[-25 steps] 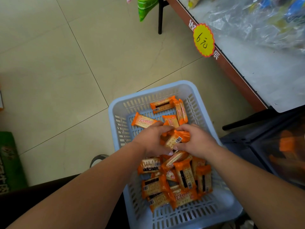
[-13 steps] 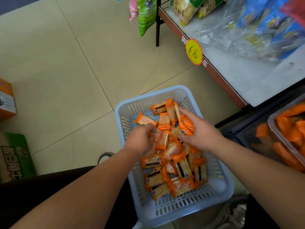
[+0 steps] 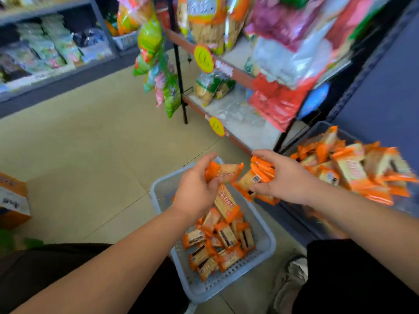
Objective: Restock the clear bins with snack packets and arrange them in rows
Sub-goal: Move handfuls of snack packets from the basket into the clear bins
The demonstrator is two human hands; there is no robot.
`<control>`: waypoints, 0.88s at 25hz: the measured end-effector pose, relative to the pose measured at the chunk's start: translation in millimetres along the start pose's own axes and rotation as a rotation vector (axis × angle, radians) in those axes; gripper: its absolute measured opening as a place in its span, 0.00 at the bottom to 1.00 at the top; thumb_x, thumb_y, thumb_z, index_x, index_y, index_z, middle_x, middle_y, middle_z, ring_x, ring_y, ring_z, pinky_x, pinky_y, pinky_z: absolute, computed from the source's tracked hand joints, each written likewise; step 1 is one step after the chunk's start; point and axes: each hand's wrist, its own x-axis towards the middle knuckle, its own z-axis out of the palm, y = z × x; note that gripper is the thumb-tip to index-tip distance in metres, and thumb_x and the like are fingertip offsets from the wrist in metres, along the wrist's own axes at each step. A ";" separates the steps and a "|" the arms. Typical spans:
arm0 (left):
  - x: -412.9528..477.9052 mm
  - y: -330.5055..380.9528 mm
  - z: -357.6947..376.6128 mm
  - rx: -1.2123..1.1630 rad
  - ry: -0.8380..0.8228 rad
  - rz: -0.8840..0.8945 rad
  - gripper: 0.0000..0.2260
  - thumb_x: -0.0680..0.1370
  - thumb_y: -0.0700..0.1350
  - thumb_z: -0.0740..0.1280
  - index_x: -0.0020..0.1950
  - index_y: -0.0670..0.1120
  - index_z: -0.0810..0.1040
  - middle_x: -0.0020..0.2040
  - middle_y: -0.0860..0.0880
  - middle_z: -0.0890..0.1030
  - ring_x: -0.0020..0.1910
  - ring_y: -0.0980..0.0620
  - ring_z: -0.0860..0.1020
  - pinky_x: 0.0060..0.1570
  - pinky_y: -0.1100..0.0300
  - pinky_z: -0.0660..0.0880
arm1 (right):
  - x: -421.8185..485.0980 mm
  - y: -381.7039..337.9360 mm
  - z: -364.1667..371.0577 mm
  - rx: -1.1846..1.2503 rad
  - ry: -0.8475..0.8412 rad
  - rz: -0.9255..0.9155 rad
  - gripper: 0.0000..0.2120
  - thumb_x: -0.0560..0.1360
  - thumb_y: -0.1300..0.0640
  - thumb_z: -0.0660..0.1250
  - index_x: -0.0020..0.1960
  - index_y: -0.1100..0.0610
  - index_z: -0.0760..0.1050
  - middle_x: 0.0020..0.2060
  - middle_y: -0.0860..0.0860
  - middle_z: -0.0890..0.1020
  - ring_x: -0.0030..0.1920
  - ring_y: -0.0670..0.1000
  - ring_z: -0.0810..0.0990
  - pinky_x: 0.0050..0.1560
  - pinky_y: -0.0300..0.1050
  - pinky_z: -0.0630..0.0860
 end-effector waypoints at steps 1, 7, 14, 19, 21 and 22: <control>0.0 16.9 5.6 -0.040 0.001 0.034 0.24 0.80 0.42 0.71 0.74 0.59 0.72 0.50 0.54 0.81 0.46 0.56 0.82 0.52 0.55 0.81 | -18.0 3.7 -19.8 -0.004 0.050 0.003 0.42 0.68 0.49 0.83 0.77 0.46 0.68 0.61 0.43 0.78 0.58 0.44 0.76 0.54 0.35 0.68; 2.0 139.5 88.4 -0.276 -0.098 0.194 0.22 0.77 0.38 0.71 0.59 0.65 0.75 0.45 0.47 0.80 0.36 0.49 0.83 0.31 0.53 0.82 | -122.6 61.2 -126.2 -0.052 0.249 0.134 0.40 0.67 0.48 0.83 0.76 0.46 0.70 0.61 0.44 0.81 0.60 0.46 0.79 0.59 0.40 0.73; -11.3 245.5 284.8 -0.259 -0.377 0.263 0.15 0.75 0.45 0.72 0.56 0.62 0.76 0.53 0.50 0.82 0.45 0.48 0.86 0.40 0.44 0.85 | -218.8 216.1 -192.4 0.085 0.446 0.466 0.37 0.68 0.52 0.82 0.73 0.47 0.71 0.54 0.47 0.81 0.48 0.48 0.79 0.52 0.40 0.73; -51.0 237.9 387.1 -0.065 -0.546 0.289 0.16 0.77 0.43 0.71 0.60 0.60 0.75 0.47 0.50 0.82 0.40 0.45 0.85 0.39 0.44 0.84 | -264.1 307.2 -156.8 0.135 0.379 0.684 0.37 0.67 0.51 0.82 0.73 0.49 0.71 0.60 0.50 0.81 0.54 0.50 0.79 0.54 0.41 0.73; -65.3 226.4 405.6 0.095 -0.584 0.311 0.16 0.79 0.43 0.71 0.63 0.58 0.75 0.48 0.52 0.84 0.45 0.48 0.83 0.48 0.51 0.82 | -271.3 326.4 -144.3 0.179 0.308 0.734 0.39 0.66 0.51 0.83 0.73 0.49 0.70 0.63 0.50 0.79 0.57 0.51 0.79 0.56 0.43 0.75; -71.7 223.8 410.2 0.168 -0.595 0.284 0.16 0.80 0.43 0.71 0.65 0.56 0.75 0.49 0.52 0.84 0.48 0.50 0.83 0.50 0.55 0.80 | -275.0 332.4 -139.7 0.214 0.286 0.758 0.40 0.66 0.51 0.84 0.73 0.48 0.69 0.63 0.49 0.78 0.58 0.52 0.79 0.56 0.45 0.76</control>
